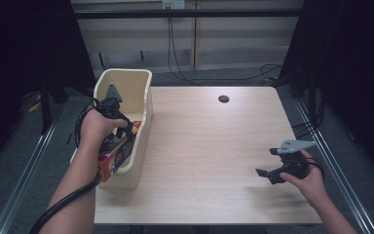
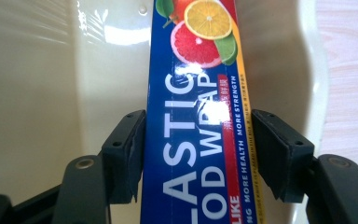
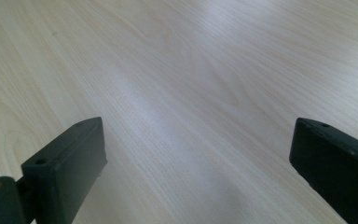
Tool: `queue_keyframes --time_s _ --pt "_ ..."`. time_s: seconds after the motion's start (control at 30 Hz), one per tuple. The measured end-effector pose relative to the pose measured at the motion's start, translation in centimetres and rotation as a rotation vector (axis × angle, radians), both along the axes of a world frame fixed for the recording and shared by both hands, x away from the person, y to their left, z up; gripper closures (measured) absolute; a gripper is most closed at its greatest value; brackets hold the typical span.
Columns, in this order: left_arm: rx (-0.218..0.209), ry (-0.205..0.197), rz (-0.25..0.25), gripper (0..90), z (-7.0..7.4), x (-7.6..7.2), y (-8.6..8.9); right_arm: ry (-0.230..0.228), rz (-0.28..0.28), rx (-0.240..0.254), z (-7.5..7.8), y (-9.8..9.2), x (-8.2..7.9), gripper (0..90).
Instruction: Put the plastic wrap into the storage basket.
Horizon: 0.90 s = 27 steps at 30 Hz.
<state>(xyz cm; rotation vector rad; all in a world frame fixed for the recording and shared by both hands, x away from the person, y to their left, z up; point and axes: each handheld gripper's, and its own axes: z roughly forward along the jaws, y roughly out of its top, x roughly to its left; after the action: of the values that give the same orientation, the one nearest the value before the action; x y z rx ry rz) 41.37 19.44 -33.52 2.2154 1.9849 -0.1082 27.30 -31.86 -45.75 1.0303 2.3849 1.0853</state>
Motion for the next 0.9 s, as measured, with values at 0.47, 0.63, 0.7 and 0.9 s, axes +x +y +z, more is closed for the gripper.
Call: queue_keyframes --time_s 0.47,0.63,0.7,0.9 --pt "-0.059 -0.105 -0.025 24.0 3.6 -0.2 -0.7 -0.005 0.000 0.003 0.1 -0.1 -0.1 3.4" --pt "-0.085 -0.140 -0.057 17.8 4.6 -0.3 -1.4 -0.006 -0.004 0.006 0.2 -0.2 -0.1 3.3" --pt "-0.096 -0.149 -0.075 16.4 4.9 -0.4 -1.9 -0.003 -0.003 0.009 0.2 -0.2 -0.1 3.4" --pt "-0.115 -0.185 -0.140 12.9 5.7 -0.9 -3.7 -0.013 -0.002 0.008 0.4 -0.1 -0.1 3.3"
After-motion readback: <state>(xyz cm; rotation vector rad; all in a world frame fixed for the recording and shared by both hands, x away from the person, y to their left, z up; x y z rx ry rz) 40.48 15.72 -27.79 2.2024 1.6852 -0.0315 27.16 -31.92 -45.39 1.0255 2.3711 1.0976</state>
